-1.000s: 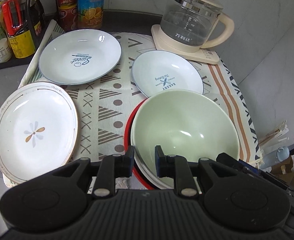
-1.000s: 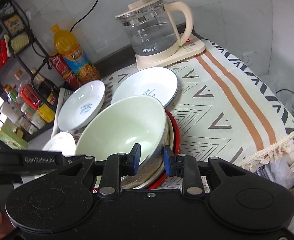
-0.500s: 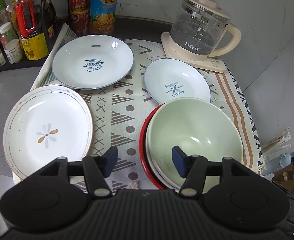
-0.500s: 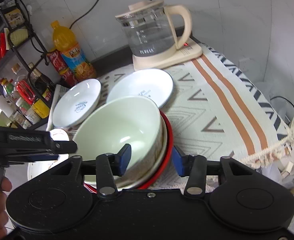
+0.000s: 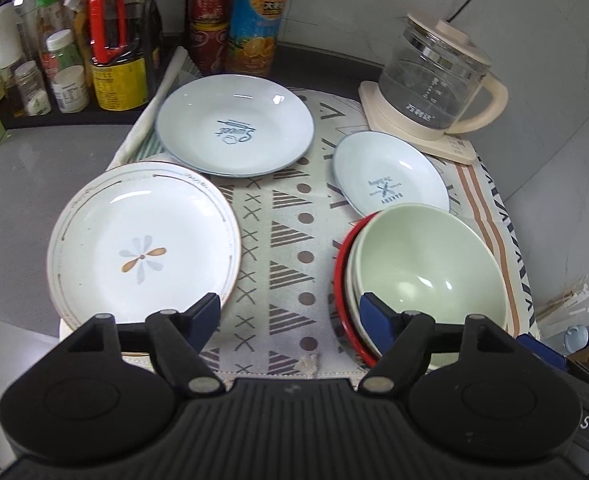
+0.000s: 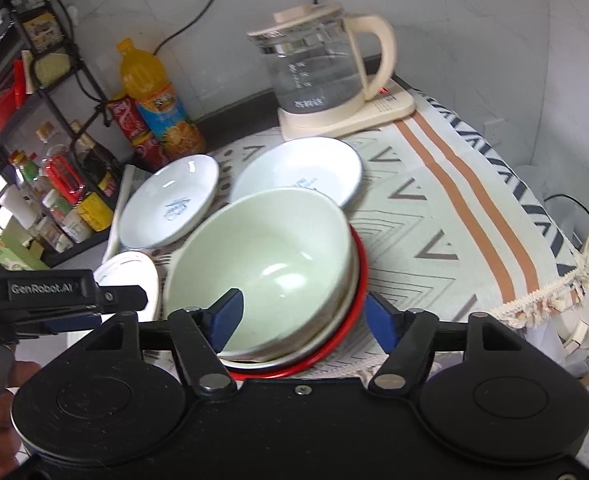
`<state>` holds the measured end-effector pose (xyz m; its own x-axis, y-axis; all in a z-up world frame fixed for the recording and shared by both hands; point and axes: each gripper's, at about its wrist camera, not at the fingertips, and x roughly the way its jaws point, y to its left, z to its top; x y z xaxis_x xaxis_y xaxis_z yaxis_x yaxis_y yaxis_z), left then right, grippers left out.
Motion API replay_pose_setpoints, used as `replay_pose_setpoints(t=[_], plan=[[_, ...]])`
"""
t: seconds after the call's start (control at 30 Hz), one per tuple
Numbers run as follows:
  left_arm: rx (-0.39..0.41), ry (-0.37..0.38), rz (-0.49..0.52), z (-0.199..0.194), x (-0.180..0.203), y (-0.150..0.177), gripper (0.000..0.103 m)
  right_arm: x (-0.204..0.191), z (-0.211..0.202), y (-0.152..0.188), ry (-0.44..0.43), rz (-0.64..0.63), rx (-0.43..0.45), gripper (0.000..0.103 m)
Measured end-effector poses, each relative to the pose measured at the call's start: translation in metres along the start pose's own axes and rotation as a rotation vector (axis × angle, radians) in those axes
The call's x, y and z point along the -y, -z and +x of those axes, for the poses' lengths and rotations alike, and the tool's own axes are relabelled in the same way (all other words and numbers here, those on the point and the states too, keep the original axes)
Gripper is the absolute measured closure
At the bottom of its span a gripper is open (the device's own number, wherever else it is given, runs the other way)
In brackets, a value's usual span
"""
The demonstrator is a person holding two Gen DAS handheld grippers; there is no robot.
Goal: Organize plates and bowls
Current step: 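Move both grippers past the flower plate to the 'Sweet' plate's rim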
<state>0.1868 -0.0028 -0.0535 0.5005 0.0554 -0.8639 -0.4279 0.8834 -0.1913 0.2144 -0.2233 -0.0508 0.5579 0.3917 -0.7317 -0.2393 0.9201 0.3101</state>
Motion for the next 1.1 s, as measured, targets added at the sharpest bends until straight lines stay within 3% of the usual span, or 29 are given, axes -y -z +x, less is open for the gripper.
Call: replay_pose_setpoints(t=[0.07,0.17,0.37,1.1], plan=[[-0.007,-0.007,-0.02,-0.001,-0.007,-0.001,0.028,-0.007,-0.001,-0.001,-0.008,-0.013,0.003,0.024],[-0.016,-0.022,-0.04,-0.003,-0.018,-0.002,0.028,-0.015,0.0,-0.002,-0.02,-0.024,-0.002,0.023],[-0.013,-0.051,-0.026,-0.007,-0.04,-0.004,0.027,-0.032,0.004,-0.004,-0.039,-0.027,-0.003,0.005],[-0.08,0.035,0.107,0.009,-0.13,-0.047,0.027,-0.125,0.028,0.011,0.081,0.029,-0.004,0.004]])
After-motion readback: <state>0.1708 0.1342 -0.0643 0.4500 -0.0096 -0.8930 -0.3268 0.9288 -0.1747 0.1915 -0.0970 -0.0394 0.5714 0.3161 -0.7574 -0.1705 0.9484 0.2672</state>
